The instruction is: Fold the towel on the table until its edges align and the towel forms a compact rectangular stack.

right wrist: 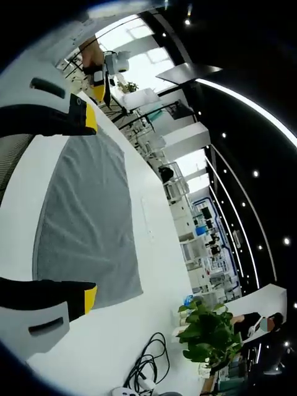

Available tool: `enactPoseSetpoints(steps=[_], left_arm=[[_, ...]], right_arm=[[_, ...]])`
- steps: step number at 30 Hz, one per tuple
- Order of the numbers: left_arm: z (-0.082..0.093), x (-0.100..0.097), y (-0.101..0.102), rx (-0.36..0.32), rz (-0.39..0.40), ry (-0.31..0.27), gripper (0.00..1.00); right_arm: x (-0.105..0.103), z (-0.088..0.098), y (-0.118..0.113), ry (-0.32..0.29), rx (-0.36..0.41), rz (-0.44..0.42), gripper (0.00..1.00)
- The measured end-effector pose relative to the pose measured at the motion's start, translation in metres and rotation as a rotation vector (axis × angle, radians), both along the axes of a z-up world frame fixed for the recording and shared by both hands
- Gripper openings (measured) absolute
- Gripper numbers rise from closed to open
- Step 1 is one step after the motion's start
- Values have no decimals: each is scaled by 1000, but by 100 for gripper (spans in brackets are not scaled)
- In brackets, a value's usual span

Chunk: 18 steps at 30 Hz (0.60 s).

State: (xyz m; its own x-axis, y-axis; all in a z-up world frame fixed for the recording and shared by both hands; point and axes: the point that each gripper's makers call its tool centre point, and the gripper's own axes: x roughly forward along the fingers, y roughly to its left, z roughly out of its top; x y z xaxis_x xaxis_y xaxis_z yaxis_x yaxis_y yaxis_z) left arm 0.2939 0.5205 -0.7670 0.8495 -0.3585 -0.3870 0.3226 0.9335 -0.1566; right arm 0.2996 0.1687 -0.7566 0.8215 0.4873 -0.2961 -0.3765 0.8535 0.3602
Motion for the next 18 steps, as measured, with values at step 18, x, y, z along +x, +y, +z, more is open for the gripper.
enactPoseSetpoints(steps=[18], left_arm=[[-3, -2, -5, -7, -10, 15, 97]], right_arm=[[-2, -5, -2, 21, 6, -8, 99]])
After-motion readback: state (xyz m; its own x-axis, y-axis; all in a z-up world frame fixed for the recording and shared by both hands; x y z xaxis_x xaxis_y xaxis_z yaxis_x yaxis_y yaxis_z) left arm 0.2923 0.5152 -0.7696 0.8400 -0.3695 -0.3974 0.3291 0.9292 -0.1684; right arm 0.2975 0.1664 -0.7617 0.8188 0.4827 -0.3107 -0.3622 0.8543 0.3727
